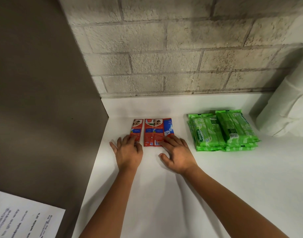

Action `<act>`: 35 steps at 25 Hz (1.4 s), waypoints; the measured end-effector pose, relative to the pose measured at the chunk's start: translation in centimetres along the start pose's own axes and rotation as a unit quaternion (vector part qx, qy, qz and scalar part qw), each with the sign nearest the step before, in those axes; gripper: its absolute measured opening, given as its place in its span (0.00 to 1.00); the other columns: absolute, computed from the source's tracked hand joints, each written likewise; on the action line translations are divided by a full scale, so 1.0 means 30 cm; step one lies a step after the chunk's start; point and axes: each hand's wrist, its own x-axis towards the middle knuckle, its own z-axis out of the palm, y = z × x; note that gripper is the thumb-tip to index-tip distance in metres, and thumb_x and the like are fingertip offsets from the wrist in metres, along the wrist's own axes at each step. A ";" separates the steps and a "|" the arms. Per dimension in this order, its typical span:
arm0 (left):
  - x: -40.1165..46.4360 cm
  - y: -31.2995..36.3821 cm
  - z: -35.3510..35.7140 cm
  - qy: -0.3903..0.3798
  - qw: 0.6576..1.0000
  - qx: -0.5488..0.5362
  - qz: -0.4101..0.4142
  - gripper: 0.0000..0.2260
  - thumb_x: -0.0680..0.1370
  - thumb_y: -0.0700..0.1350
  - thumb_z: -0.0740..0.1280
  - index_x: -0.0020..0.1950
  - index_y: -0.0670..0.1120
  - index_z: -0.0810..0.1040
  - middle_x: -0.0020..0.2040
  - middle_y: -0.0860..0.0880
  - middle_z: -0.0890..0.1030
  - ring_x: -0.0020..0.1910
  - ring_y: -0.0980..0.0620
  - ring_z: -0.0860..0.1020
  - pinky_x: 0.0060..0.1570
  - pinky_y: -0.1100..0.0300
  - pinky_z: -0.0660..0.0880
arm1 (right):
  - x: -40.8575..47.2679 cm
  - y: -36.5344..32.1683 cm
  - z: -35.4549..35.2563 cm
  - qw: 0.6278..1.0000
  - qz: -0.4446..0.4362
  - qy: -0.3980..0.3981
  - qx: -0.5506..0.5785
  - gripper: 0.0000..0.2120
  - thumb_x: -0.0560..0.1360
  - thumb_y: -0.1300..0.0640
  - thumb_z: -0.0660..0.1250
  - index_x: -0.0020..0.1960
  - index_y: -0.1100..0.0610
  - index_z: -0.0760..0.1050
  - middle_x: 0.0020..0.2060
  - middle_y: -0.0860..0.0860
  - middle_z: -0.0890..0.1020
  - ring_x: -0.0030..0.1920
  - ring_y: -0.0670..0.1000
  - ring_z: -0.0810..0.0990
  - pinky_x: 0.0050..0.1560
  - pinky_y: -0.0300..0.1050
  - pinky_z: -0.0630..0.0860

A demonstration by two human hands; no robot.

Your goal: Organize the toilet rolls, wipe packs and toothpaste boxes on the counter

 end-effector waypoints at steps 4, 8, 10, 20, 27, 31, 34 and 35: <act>-0.009 0.013 -0.004 0.013 0.999 -0.027 0.018 0.14 0.76 0.49 0.64 0.60 0.49 0.78 0.60 0.45 0.79 0.65 0.43 0.72 0.70 0.34 0.49 | 0.002 0.004 0.006 1.000 -0.001 0.002 -0.001 0.29 0.69 0.39 0.53 0.64 0.51 0.73 0.65 0.50 0.75 0.70 0.56 0.67 0.68 0.58 0.64; -0.006 0.013 -0.004 -0.017 0.999 -0.022 0.031 0.17 0.78 0.51 0.61 0.66 0.50 0.73 0.67 0.46 0.74 0.69 0.46 0.68 0.70 0.35 0.51 | 0.003 0.004 0.004 1.000 0.001 0.006 -0.001 0.29 0.69 0.39 0.53 0.64 0.51 0.73 0.65 0.50 0.75 0.70 0.55 0.67 0.68 0.58 0.65; 0.000 0.007 -0.002 -0.026 0.999 -0.018 0.033 0.18 0.79 0.51 0.60 0.68 0.50 0.71 0.69 0.47 0.73 0.71 0.46 0.66 0.70 0.37 0.54 | 0.002 0.002 0.003 1.000 0.001 0.004 -0.002 0.29 0.69 0.39 0.53 0.64 0.51 0.73 0.65 0.50 0.75 0.70 0.55 0.67 0.68 0.57 0.65; -0.001 0.010 -0.004 -0.027 0.999 -0.013 0.039 0.18 0.79 0.50 0.59 0.68 0.50 0.71 0.68 0.48 0.73 0.70 0.46 0.66 0.69 0.38 0.58 | 0.006 0.002 0.008 1.000 0.005 -0.001 -0.009 0.28 0.69 0.39 0.54 0.64 0.51 0.73 0.64 0.50 0.76 0.70 0.55 0.68 0.67 0.58 0.66; -0.004 0.008 -0.002 -0.033 0.999 -0.012 0.028 0.19 0.79 0.52 0.58 0.69 0.50 0.69 0.70 0.48 0.71 0.71 0.47 0.65 0.71 0.39 0.56 | -0.002 -0.003 -0.004 0.999 0.003 0.026 0.017 0.28 0.67 0.42 0.57 0.61 0.54 0.76 0.62 0.52 0.78 0.67 0.56 0.71 0.66 0.56 0.68; 0.006 0.015 -0.002 -0.032 0.999 -0.030 0.009 0.20 0.77 0.54 0.60 0.68 0.49 0.70 0.70 0.46 0.71 0.71 0.46 0.67 0.71 0.41 0.57 | -0.001 -0.003 -0.004 0.998 0.020 0.060 0.021 0.24 0.67 0.45 0.59 0.57 0.57 0.78 0.57 0.53 0.81 0.63 0.57 0.75 0.64 0.52 0.70; -0.018 0.023 -0.014 -0.015 1.000 -0.010 0.006 0.22 0.76 0.55 0.61 0.68 0.49 0.69 0.69 0.45 0.72 0.68 0.45 0.69 0.66 0.45 0.66 | -0.005 -0.015 -0.002 0.998 0.034 0.052 0.028 0.23 0.68 0.49 0.57 0.57 0.57 0.77 0.56 0.53 0.81 0.61 0.57 0.76 0.62 0.52 0.74; -0.024 0.043 -0.023 -0.022 1.000 0.003 -0.004 0.23 0.76 0.55 0.60 0.69 0.48 0.67 0.69 0.45 0.71 0.68 0.44 0.69 0.65 0.46 0.67 | -0.008 -0.025 -0.002 0.998 0.040 0.043 0.026 0.22 0.69 0.50 0.57 0.58 0.57 0.77 0.57 0.53 0.80 0.61 0.57 0.76 0.62 0.52 0.74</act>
